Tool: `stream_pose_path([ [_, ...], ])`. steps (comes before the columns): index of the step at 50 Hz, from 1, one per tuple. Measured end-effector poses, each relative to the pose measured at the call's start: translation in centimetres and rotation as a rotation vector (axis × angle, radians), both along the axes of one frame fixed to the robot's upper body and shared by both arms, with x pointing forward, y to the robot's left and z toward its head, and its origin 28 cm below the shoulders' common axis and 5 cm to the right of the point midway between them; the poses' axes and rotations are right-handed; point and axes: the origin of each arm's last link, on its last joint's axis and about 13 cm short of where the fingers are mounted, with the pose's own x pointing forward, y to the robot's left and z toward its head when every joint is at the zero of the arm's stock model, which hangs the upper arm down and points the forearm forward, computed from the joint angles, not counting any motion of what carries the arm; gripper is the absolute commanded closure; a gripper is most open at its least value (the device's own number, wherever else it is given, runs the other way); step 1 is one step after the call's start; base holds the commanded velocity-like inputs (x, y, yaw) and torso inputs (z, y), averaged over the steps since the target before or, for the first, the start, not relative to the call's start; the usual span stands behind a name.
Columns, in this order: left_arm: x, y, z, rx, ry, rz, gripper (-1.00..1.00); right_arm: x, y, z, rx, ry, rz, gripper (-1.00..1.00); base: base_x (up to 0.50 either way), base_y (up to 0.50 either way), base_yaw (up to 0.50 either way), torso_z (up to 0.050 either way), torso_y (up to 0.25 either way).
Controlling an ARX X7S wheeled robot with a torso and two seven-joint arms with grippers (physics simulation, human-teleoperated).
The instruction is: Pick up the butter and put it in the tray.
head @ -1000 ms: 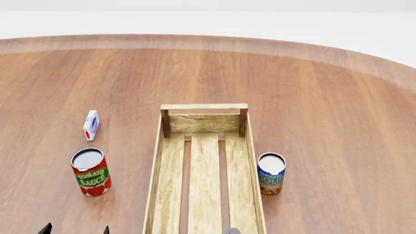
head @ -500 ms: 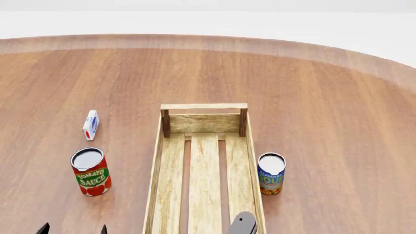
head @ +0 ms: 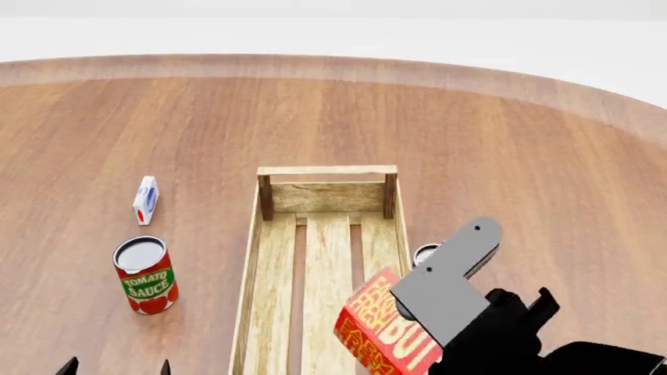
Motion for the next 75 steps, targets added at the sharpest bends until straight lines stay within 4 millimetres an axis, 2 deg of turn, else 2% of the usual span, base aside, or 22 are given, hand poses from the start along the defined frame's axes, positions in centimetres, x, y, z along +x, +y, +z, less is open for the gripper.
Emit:
stream_pose_path([
  [7,0.0,0.0,0.1,0.001,-0.001,0.001,-1.00,1.4,0.0,0.0,0.072,-0.047,-0.085,1.00,0.00,0.00,0.00,0.000,0.001],
  [15,0.0,0.0,0.1,0.003,-0.002,0.001,-1.00,3.6,0.9,-0.6,0.170,-0.102,-0.166,1.00,0.00,0.00,0.00,0.000,0.001],
  [40,-0.2,-0.1,0.3,0.006,-0.005,-0.003,-1.00,9.8,5.5,-2.7,0.354,-0.136,-0.260,1.00,0.00,0.00,0.00,0.000,0.001],
  [52,-0.4,-0.1,0.2,0.007,-0.006,-0.004,-1.00,12.3,8.2,-5.4,0.369,-0.095,-0.291,1.00,0.00,0.00,0.00,0.000,0.001],
  [58,-0.5,-0.2,0.3,0.006,-0.009,-0.005,-1.00,12.9,9.4,-7.3,0.358,-0.047,-0.286,1.00,0.00,0.00,0.00,0.000,0.002],
  [65,-0.5,-0.2,0.4,0.007,-0.011,-0.005,-1.00,12.4,10.7,-9.7,0.330,0.032,-0.253,1.00,0.00,0.00,0.00,0.000,0.000],
  [75,-0.6,-0.2,0.5,0.006,-0.013,-0.007,-1.00,11.8,10.9,-11.6,0.282,0.094,-0.258,1.00,0.00,0.00,0.00,0.000,0.001],
])
